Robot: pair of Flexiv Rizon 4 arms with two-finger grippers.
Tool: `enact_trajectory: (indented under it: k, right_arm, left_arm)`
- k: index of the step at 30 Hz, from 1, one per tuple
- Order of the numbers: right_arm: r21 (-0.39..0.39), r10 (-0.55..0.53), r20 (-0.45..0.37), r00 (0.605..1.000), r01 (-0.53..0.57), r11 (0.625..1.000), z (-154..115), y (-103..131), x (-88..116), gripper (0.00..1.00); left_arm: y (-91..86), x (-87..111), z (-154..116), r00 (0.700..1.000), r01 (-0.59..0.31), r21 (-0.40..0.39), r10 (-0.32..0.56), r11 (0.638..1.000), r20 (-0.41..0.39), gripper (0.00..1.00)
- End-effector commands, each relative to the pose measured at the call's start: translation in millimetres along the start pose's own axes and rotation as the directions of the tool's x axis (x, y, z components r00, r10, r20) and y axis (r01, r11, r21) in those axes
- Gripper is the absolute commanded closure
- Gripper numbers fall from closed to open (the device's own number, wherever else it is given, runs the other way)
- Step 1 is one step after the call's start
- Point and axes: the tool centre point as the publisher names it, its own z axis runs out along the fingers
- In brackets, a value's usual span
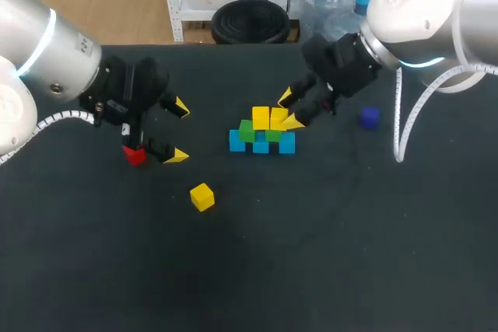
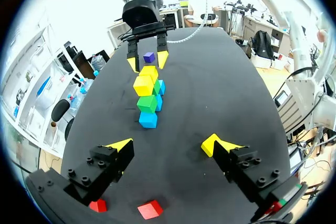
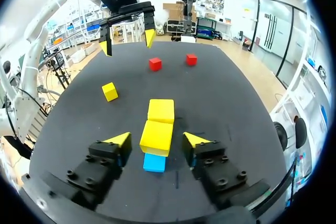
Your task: Place the blue cubes, place green cubes on the blue cubes, place the yellow cubes on the green cubes, then place the red cubes on the yellow cubes, and place purple cube on the red cubes.
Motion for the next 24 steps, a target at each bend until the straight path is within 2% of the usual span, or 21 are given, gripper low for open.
enact_trajectory:
  k: [1, 6, 15, 17, 19, 20, 21, 22, 24]
  right_arm:
    - [0.001, 0.0, -0.001, 1.0, 0.0, 1.0, 0.6, -0.7, -0.3, 0.11]
    - [0.007, 0.003, 0.0, 1.0, -0.003, 1.0, -1.2, -1.2, 0.3, 0.0]
    - [0.058, 0.013, 0.008, 1.0, -0.014, 0.998, -23.2, 0.0, 3.9, 0.02]
    - [0.066, 0.017, 0.009, 1.0, -0.018, 0.998, -27.7, 0.8, 6.5, 0.47]
    - [0.071, 0.022, 0.009, 1.0, -0.022, 0.997, -29.9, 2.2, 9.9, 0.57]
    - [0.073, 0.024, 0.009, 1.0, -0.024, 0.997, -30.4, 2.9, 11.8, 0.65]
    - [0.074, 0.027, 0.009, 1.0, -0.028, 0.997, -30.3, 3.9, 13.4, 0.78]
    - [0.073, 0.029, 0.009, 1.0, -0.03, 0.997, -29.9, 4.6, 15.1, 1.0]
    - [0.069, 0.031, 0.012, 0.999, -0.032, 0.997, -29.0, 5.3, 17.9, 1.0]
  left_arm:
    - [0.0, 1.3, 0.0, 1.0, -0.003, -0.001, 0.003, 1.0, 0.005, 0.0]
    - [0.0, 1.3, 0.0, 1.0, -0.003, -0.001, 0.003, 1.0, 0.005, 0.0]
    - [0.0, 1.3, 0.0, 1.0, -0.003, -0.001, 0.003, 1.0, 0.005, 0.0]
    - [0.0, 1.3, 0.0, 1.0, -0.003, -0.001, 0.003, 1.0, 0.005, 0.0]
    - [0.0, 1.3, 0.0, 1.0, -0.003, -0.001, 0.003, 1.0, 0.005, 0.0]
    - [0.0, 1.3, 0.0, 1.0, -0.003, -0.001, 0.003, 1.0, 0.005, 0.0]
    - [0.0, 1.3, 0.0, 1.0, -0.003, -0.001, 0.003, 1.0, 0.005, 0.0]
    - [0.0, 1.3, 0.0, 1.0, -0.003, -0.001, 0.003, 1.0, 0.005, 0.0]
    - [0.0, 1.3, 0.0, 1.0, -0.003, -0.001, 0.003, 1.0, 0.005, 0.0]
